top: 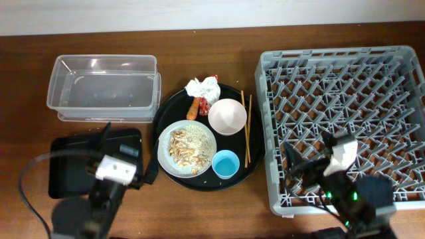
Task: Sort waste into correct bins and load items into the dishwasher rack
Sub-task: 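Reach the left gripper to the blue cup and grasp it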
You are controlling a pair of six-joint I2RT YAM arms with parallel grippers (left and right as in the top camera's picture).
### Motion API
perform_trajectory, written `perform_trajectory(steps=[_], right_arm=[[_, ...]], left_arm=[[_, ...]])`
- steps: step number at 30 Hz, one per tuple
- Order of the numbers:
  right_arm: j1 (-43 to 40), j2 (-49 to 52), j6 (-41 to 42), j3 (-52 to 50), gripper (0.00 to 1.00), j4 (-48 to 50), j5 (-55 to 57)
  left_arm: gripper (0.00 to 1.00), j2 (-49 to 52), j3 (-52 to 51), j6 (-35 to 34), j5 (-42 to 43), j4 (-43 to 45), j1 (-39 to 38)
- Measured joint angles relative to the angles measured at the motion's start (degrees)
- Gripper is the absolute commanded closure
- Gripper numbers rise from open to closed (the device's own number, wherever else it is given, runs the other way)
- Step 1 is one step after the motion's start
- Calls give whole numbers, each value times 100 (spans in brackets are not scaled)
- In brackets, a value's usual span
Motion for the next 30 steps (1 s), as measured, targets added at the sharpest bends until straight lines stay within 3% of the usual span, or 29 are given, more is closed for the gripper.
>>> perform_trajectory(steps=[7, 16, 21, 27, 30], right_arm=[[0, 2319, 4, 2129, 2, -1462, -511], [0, 3593, -70, 2424, 2, -1888, -2006], [0, 3807, -15, 2424, 2, -1803, -2092], [0, 3960, 957, 2426, 2, -2376, -693], [0, 3958, 1211, 2426, 2, -2398, -297]], left_arm=[[1, 2437, 2144, -256, 1093, -1648, 0], [1, 3928, 2398, -599, 3348, -1965, -13], [1, 4590, 2428, -675, 3250, -2745, -470], [5, 5289, 2428, -686, 2830, -3073, -1268], [1, 5696, 2430, -776, 2614, -3132, -1591]])
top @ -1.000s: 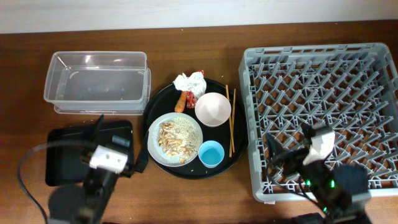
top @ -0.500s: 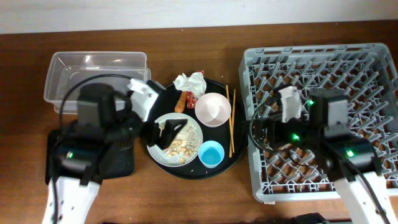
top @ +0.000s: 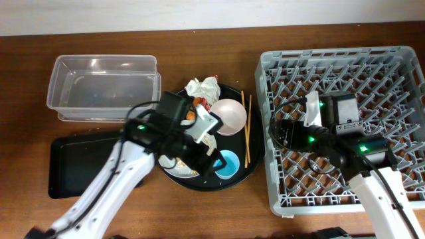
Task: Sort waste into correct bins and load items into the dishwasher rack
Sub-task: 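Reach the left gripper to the blue cup and grasp it, then lift the blue cup and hand it to the right gripper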
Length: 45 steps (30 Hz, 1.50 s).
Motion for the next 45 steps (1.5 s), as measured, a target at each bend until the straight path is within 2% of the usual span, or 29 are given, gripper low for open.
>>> perform_trajectory(steps=[3, 4, 5, 7, 13, 18, 19, 20, 21, 22, 25, 28, 33, 37, 39, 42, 45], right_arm=[[0, 0, 90, 0, 2, -4, 142], [0, 0, 116, 0, 2, -9, 197], [0, 0, 138, 0, 2, -9, 223], [0, 0, 142, 0, 2, -13, 238], [0, 0, 142, 0, 2, -20, 256], [0, 0, 142, 0, 2, -39, 273], [0, 0, 144, 0, 2, -44, 275], [0, 0, 146, 0, 2, -46, 275], [0, 0, 149, 0, 2, -48, 275], [0, 0, 157, 0, 2, -57, 275], [0, 0, 157, 0, 2, -83, 275], [0, 0, 155, 0, 2, -138, 271], [0, 0, 160, 0, 0, -160, 61], [0, 0, 153, 0, 1, -144, -57], [0, -7, 101, 0, 4, -42, -186], [0, -70, -114, 0, 8, 249, -638], [0, -157, -402, 7, 14, 903, -1735]], left_arm=[[1, 295, 0, -205, -376, -33, -280], [5, 365, 0, -326, -557, -46, -376], [19, 391, 0, -468, -748, -55, -452], [32, 391, 4, -828, -1069, -116, -507], [32, 470, 4, -1447, -1709, 33, -535], [32, 894, 2, -1558, -2017, 149, -726], [36, 1027, 2, -1563, -2074, 197, -796], [43, 1130, 2, -1569, -2122, 221, -850], [62, 1207, 2, -1580, -2184, 236, -894], [69, 1373, 2, -1598, -2334, 254, -990], [100, 1451, 0, -1644, -2479, 350, -1021], [100, 1458, 39, -1635, -2524, 361, -1019], [100, 1370, 748, -1661, -2632, -374, -1001], [100, 850, 1187, -1665, -2540, -750, -566], [100, 560, 1244, -1661, -2238, -699, -149], [100, 216, 1294, -1488, -1362, -542, 754], [100, 146, 1311, -951, 404, -498, 1764]])
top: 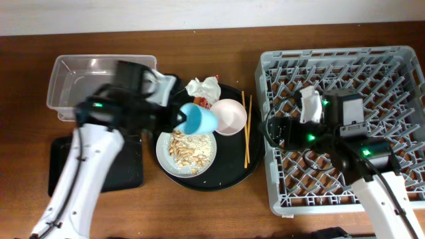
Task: Sort waste into correct bins and load items into the dishwasher rack
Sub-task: 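Lift the blue cup and hand it to the right gripper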
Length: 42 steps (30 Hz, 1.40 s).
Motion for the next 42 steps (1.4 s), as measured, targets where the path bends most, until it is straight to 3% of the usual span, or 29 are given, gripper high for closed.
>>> perform_trajectory(steps=[6, 13, 21, 31, 42], right_arm=[[105, 0, -197, 22, 14, 1113, -1742], [861, 7, -337, 24, 10, 2212, -2498], [1471, 131, -389, 24, 10, 2922, -2564], [1484, 481, -365, 22, 6, 3722, -2420], [1093, 522, -382, 24, 5, 3482, -2544]], left_arm=[[100, 11, 0, 529, 2544, 2, 833], [100, 11, 0, 654, 3967, 2, 855], [100, 11, 0, 688, 4332, -4, 857], [100, 24, 0, 688, 4216, -103, 927], [100, 33, 0, 691, 4369, -192, 940]])
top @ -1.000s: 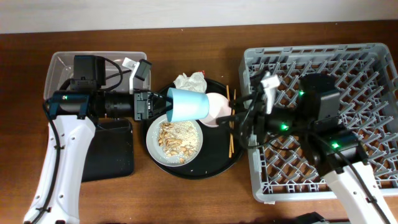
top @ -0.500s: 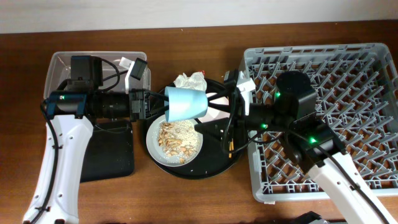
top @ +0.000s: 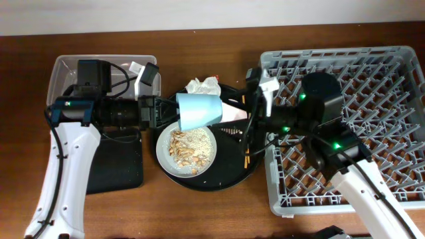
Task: Sort waste into correct bins and load items into the dishwasher rack
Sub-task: 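Lift the blue cup and hand it to the right gripper, then carry the blue cup with the right gripper into the rack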
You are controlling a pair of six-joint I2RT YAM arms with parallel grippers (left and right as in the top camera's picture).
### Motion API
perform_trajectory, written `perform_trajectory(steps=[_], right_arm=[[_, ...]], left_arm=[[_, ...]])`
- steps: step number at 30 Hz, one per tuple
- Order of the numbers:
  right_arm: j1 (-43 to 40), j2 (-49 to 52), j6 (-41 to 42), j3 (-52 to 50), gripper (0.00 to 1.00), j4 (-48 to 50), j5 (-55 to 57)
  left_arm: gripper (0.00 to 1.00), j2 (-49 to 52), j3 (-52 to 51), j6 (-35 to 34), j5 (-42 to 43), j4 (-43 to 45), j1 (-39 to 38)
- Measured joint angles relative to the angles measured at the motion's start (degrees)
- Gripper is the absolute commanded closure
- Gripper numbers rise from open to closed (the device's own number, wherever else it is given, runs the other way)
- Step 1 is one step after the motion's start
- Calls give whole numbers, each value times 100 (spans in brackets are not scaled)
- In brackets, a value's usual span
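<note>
A light blue cup (top: 199, 111) hangs on its side above the black round tray (top: 219, 180), with my left gripper (top: 170, 111) shut on its rim end. Just right of the cup's base my right gripper (top: 251, 109) stands open over the tray's right side, and I cannot tell whether it touches the cup. The pink bowl (top: 232, 113) shows only as a sliver between cup and right gripper. A white plate of food scraps (top: 188, 147) lies under the cup. Crumpled paper (top: 202, 85) sits at the tray's back. Chopsticks (top: 246, 151) lie along its right edge. The grey dishwasher rack (top: 372, 73) is at the right.
A clear plastic container (top: 73, 73) stands at the back left, partly under my left arm. A flat black bin (top: 123, 174) lies in front of it. The right arm stretches over the rack's left half.
My right gripper has moved left from the rack's left edge to over the tray, beside the cup's base. The cup in my left gripper now sits a little higher and further right.
Both arms were low at the table's front, with the blue cup standing on the tray. Then my left gripper was at the cup and the right arm was over the rack. Then the cup was lifted on its side; now the right gripper is beside it.
</note>
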Motion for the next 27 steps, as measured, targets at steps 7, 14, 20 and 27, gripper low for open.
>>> perform_trajectory(steps=[7, 14, 20, 27], right_arm=[[-164, 0, 0, 0, 4, -33, -157], [334, 74, 2, 0, 5, 101, -468], [426, 85, -17, 0, 34, 210, -459], [452, 85, 31, 0, 37, 232, -553]], left_arm=[[100, 0, 0, 0, 24, -302, 17], [100, 0, 0, 0, 63, -310, -131], [100, 0, 0, 0, 85, -319, -433], [1, 0, 0, 24, 52, -304, -450]])
